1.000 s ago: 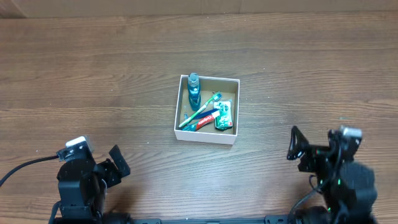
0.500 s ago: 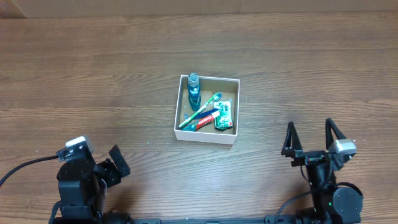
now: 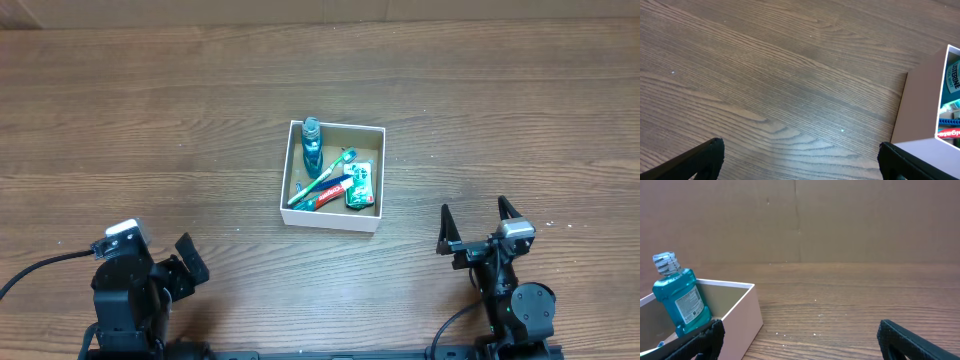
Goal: Pack container
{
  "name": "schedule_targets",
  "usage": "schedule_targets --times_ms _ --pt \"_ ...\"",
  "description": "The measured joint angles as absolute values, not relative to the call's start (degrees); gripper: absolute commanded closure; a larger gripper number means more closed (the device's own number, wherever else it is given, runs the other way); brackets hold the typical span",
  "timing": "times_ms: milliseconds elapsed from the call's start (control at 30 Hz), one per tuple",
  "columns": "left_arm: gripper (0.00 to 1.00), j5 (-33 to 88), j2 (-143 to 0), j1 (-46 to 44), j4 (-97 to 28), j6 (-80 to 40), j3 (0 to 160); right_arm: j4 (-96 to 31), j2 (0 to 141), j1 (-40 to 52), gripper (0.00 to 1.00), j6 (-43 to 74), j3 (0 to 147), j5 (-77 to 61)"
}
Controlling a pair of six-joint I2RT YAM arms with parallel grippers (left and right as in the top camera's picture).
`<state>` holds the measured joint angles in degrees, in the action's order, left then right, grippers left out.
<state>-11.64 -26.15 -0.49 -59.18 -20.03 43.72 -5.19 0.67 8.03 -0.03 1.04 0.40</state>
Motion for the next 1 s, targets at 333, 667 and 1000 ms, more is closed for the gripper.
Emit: schedule_targets --times_ms 333,667,1000 --pt "0.00 -11.6 -26.2 -0.5 -59.2 -20.0 43.7 -5.2 0.7 8.0 0.00 0.0 1.0 0.4" --pt "0.00 -11.6 -26.2 -0.5 -59.2 -20.0 43.7 -5.2 0.7 8.0 0.00 -0.1 1.0 0.4" --pt "0.00 -12.6 -14.5 -0.3 -50.8 -19.6 34.1 -5.1 0.6 8.0 0.00 -0.1 1.0 0.4"
